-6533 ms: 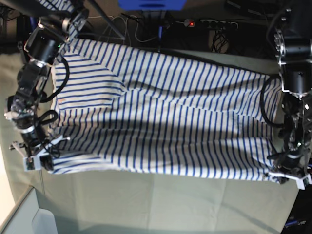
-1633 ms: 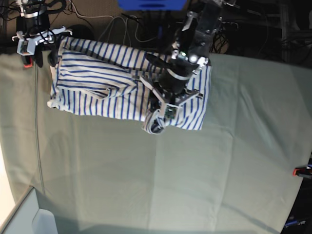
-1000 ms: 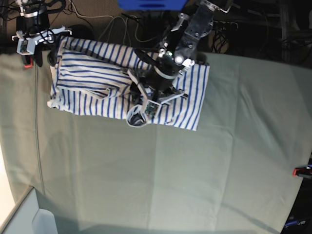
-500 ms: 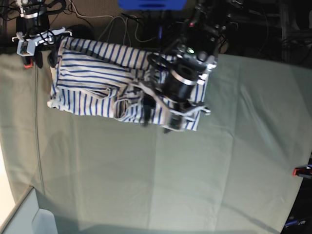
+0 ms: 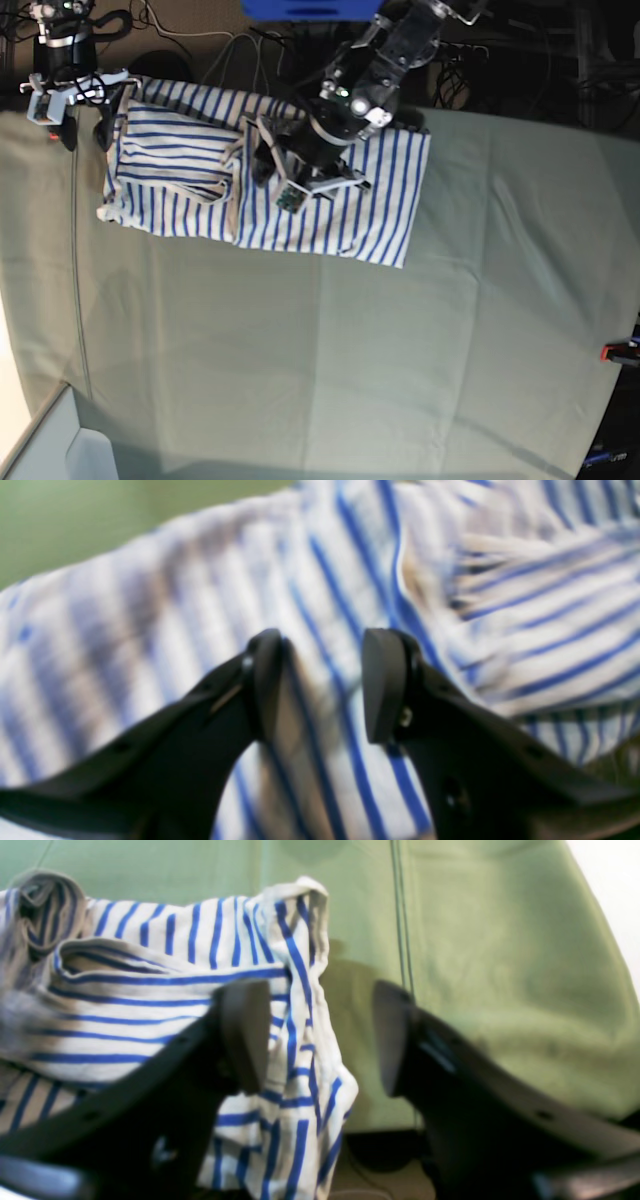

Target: Layout the t-shirt on the table in an organized manner, then fold the t-shirt properly

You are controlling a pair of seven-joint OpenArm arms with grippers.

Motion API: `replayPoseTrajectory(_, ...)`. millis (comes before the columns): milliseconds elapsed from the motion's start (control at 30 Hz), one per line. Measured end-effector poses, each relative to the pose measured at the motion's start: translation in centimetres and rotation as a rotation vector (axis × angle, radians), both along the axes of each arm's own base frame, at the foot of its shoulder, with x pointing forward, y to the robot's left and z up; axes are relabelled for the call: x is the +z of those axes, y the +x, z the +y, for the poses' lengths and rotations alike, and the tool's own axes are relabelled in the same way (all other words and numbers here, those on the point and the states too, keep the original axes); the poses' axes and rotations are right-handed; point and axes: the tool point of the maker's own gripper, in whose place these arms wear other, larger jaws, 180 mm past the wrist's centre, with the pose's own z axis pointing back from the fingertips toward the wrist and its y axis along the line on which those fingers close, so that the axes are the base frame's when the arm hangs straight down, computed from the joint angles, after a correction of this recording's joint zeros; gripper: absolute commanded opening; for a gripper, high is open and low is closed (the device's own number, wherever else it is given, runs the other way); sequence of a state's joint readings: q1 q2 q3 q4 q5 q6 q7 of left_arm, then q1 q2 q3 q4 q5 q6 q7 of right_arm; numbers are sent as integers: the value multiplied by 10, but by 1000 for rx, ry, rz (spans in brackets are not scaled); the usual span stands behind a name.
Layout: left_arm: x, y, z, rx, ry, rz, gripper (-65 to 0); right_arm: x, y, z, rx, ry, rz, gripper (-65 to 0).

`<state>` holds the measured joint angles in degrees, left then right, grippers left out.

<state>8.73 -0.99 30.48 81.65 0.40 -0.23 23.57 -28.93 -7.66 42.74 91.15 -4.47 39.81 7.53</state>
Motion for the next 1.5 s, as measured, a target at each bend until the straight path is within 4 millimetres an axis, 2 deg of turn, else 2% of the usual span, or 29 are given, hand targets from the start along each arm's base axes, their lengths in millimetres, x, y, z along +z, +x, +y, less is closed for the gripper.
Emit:
replayPoseTrajectory(67, -10, -1, -4, -34, 29, 10, -393, -9, 1, 1, 5, 4, 57, -212)
replayPoseTrajectory(167, -24, -1, -6, -64, 62, 26, -393, -14, 12, 0, 0, 10, 94, -178)
replayPoseTrajectory(333, -20, -2, -7, -65, 59, 23, -393, -24, 20, 2, 2, 27, 157, -169)
replayPoseTrajectory(500, 13, 4, 4, -60, 30, -58, -393, -32, 32, 4, 0, 49, 197, -169)
replayPoseTrajectory(600, 51, 13, 7, -64, -15, -156, -393, -49, 28, 7, 3, 82, 251, -169)
replayPoseTrajectory(667, 72, 22, 17, -47, -30, -211, -393, -60, 24, 7, 2, 101, 278, -169)
replayPoseTrajectory(733, 80, 31, 42, 14, -20, -236, -393, -69, 22, 8, 1, 123, 287, -171)
replayPoseTrajectory(833, 71, 43, 92, 132, 39, -222, -393, -73, 24, 8, -1, 142, 276, -173)
replayPoseTrajectory(967, 64, 54, 177, 352, 120, -210, -392, -73, 29, 10, -8, 155, 262, -189)
replayPoseTrajectory(1067, 63, 55, 224, 469, 167, -209, -392, -73, 34, 15, 12, 156, 264, -280)
replayPoseTrajectory(1167, 69, 56, 263, 566, 196, -220, -392, -75, 40, 34, 74, 165, 267, -468)
replayPoseTrajectory(1267, 75, 55, 295, 650, 223, -235, -392, -76, 42, 41, 86, 173, 267, -650)
replayPoseTrajectory(1367, 78, 53, 317, 702, 243, -242, -392, -76, 42, 43, 84, 177, 266, -650)
replayPoseTrajectory(1500, 74, 49, 330, 737, 257, -224, -392, -66, 42, 45, 97, 134, 284, -650)
